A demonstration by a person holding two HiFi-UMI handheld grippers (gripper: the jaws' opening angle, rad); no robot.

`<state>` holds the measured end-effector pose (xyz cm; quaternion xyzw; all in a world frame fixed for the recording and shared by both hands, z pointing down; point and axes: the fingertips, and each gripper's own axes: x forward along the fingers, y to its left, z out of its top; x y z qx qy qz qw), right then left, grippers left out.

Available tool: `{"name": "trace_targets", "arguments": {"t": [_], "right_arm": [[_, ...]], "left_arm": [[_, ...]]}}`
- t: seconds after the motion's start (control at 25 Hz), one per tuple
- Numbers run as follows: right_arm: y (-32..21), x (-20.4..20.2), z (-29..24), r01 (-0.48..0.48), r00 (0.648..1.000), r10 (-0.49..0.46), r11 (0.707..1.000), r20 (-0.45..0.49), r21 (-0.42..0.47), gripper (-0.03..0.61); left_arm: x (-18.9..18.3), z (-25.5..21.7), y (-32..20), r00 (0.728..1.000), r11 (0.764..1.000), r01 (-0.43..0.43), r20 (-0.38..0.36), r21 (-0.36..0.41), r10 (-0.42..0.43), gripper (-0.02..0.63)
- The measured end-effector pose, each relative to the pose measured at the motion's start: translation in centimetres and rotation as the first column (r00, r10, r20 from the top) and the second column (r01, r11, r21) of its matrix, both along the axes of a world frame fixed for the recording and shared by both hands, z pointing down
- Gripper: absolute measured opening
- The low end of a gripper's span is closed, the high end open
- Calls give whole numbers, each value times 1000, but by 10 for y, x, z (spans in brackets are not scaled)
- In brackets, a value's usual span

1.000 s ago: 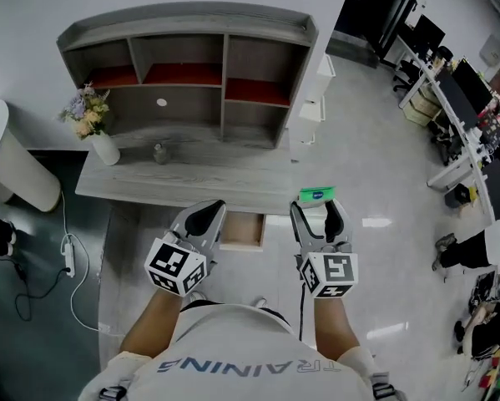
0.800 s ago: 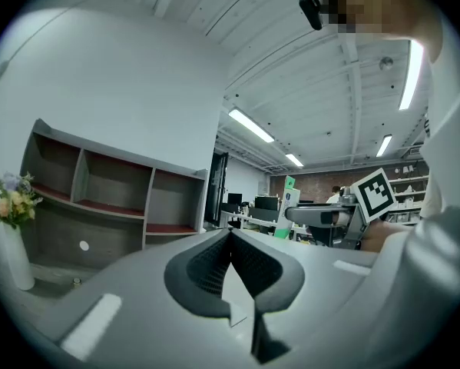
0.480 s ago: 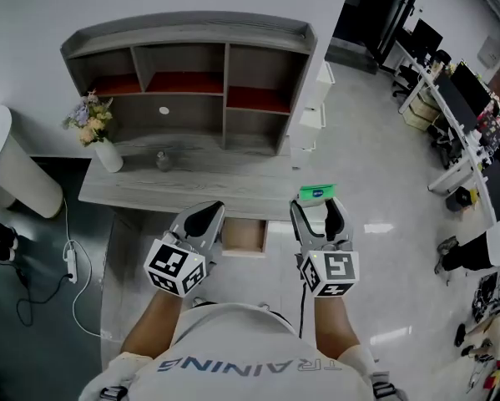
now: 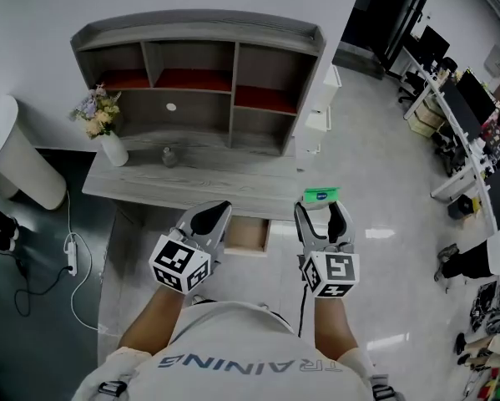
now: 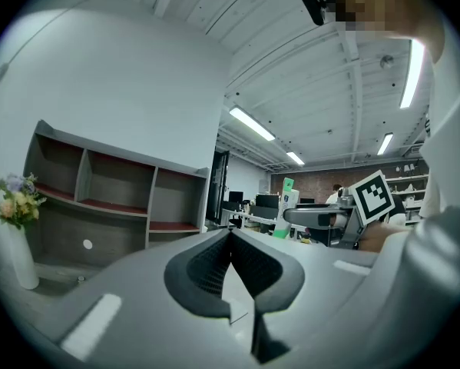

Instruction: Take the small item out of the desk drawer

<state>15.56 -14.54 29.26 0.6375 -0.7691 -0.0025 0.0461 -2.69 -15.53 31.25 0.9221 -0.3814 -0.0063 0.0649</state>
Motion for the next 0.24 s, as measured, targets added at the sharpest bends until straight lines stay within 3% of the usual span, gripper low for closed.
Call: {"name": "trace_targets", "arguments": {"t": [0.24], "right_arm": [[4, -1, 6, 13, 1000, -13, 1000, -2, -9, 330]], "left_arm": [[2, -2, 4, 1000, 1000, 5, 1, 7, -5, 2]]}}
